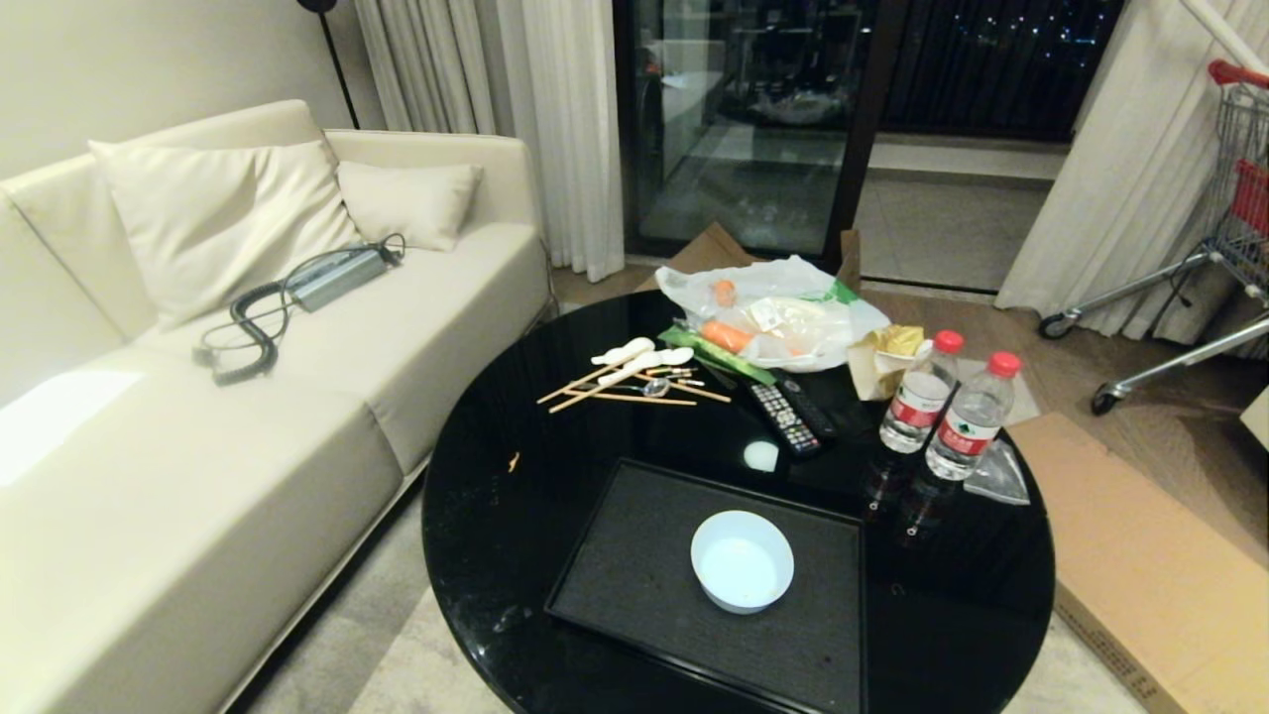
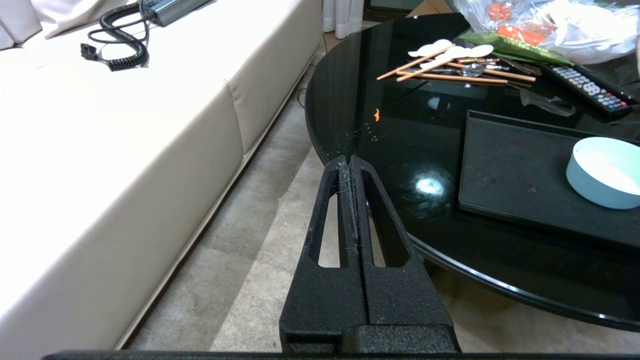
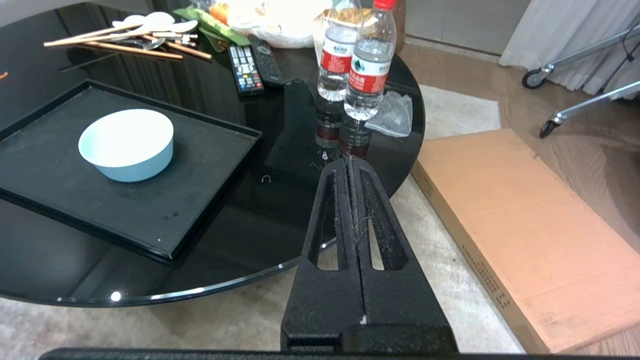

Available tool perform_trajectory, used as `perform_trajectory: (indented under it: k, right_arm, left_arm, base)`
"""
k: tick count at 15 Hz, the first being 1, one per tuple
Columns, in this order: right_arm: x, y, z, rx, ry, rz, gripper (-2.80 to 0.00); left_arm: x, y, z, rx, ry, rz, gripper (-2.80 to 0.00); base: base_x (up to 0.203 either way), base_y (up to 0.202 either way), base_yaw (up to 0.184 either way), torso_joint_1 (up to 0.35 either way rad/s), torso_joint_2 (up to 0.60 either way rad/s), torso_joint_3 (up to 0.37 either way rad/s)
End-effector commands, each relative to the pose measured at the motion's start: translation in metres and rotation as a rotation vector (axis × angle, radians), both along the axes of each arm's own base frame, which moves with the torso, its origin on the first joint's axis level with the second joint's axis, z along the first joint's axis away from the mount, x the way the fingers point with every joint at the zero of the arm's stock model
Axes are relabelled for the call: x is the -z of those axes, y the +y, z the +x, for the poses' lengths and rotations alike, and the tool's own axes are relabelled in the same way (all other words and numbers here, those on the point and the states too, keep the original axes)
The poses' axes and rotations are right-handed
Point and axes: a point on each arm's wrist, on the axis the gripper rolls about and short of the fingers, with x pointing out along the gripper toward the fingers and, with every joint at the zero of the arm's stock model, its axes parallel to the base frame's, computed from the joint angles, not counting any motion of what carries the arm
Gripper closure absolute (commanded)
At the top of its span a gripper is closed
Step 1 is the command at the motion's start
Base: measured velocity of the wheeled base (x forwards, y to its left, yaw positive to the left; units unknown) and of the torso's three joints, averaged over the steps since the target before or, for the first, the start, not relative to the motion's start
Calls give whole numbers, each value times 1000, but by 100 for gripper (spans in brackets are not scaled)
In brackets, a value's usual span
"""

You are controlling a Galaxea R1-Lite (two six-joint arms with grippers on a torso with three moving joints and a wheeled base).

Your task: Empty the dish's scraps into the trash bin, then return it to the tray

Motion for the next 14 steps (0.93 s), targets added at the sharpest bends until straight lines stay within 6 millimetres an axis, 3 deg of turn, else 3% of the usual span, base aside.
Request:
perform_trajectory:
  k: [1, 14]
  right_arm:
    - [0, 0, 0, 0, -6, 0, 0]
    - [0, 0, 0, 0, -6, 1, 0]
  left_arm:
    - [0, 0, 0, 0, -1, 0, 0]
    - [0, 0, 0, 0, -1, 0, 0]
  base:
    - [0, 0, 0, 0, 0, 0]
    - [0, 0, 0, 0, 0, 0]
